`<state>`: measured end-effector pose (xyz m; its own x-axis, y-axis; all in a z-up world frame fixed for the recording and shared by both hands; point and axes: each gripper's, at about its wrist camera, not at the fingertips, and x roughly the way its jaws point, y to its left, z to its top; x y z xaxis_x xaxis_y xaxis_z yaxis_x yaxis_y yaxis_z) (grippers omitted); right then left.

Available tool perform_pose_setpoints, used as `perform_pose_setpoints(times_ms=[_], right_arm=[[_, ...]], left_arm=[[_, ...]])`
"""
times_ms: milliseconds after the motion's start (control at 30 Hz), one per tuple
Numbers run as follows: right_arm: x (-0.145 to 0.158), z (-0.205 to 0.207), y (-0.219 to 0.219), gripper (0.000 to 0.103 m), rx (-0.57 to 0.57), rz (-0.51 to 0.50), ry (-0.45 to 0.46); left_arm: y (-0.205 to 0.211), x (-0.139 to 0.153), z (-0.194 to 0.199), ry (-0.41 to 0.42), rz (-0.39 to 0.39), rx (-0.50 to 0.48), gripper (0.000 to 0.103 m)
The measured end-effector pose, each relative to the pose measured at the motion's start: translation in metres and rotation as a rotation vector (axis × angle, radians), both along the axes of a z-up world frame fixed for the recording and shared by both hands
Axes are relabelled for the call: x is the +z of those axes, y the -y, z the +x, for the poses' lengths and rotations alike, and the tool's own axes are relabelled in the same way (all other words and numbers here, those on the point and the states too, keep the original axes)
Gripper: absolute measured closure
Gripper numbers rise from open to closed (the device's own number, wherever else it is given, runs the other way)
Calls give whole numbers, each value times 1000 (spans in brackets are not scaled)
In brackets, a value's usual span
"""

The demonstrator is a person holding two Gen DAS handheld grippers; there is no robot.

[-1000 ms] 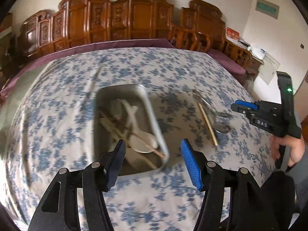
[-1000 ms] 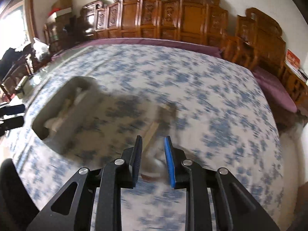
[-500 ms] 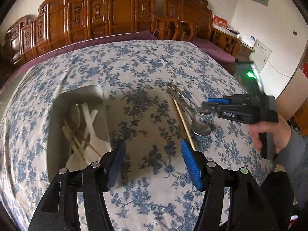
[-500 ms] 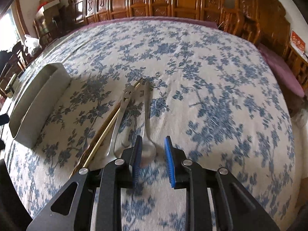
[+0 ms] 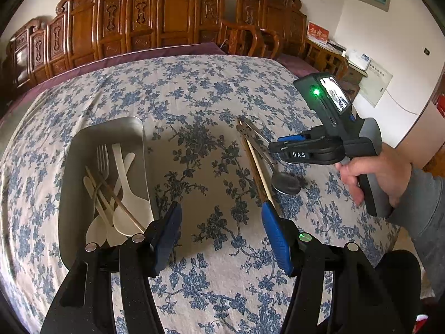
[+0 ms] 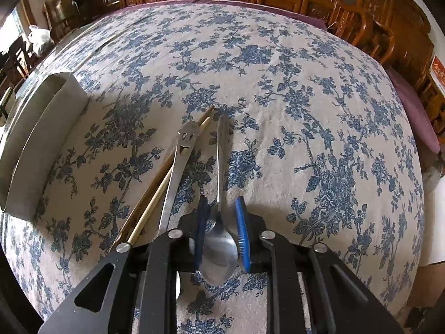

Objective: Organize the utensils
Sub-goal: 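Grasp a metal spoon from the pile with the right gripper while the left moves to the pile, then grasp a wooden chopstick from the pile with the left gripper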

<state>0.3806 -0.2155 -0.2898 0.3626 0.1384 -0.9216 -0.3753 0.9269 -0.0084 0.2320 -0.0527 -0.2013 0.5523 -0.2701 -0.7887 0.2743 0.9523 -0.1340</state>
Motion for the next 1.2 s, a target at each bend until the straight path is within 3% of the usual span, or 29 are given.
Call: perform_pose_setpoints(times_ms=[67, 333, 433, 733, 833, 867, 1033, 1200], right_arm=[[0, 0, -6, 99, 12, -28, -10], [0, -5, -5, 100, -2, -59, 11], [3, -12, 7, 100, -8, -24, 18], [24, -43, 35, 100, -13, 12, 70], [27, -50, 41, 100, -8, 20, 78], [27, -52, 42, 100, -6, 19, 79], [30, -60, 47, 100, 10, 21, 95], [27, -60, 55, 100, -3, 15, 99]], left_arm=[[0, -1, 0, -4, -2, 1, 46], [9, -3, -2, -9, 12, -11, 46], [16, -5, 1, -12, 18, -19, 46], [50, -29, 36, -64, 32, -36, 46], [59, -42, 52, -98, 32, -43, 58], [60, -46, 57, -118, 16, -47, 68], [71, -64, 74, -165, 28, -52, 73], [82, -72, 84, -174, 89, -53, 81]])
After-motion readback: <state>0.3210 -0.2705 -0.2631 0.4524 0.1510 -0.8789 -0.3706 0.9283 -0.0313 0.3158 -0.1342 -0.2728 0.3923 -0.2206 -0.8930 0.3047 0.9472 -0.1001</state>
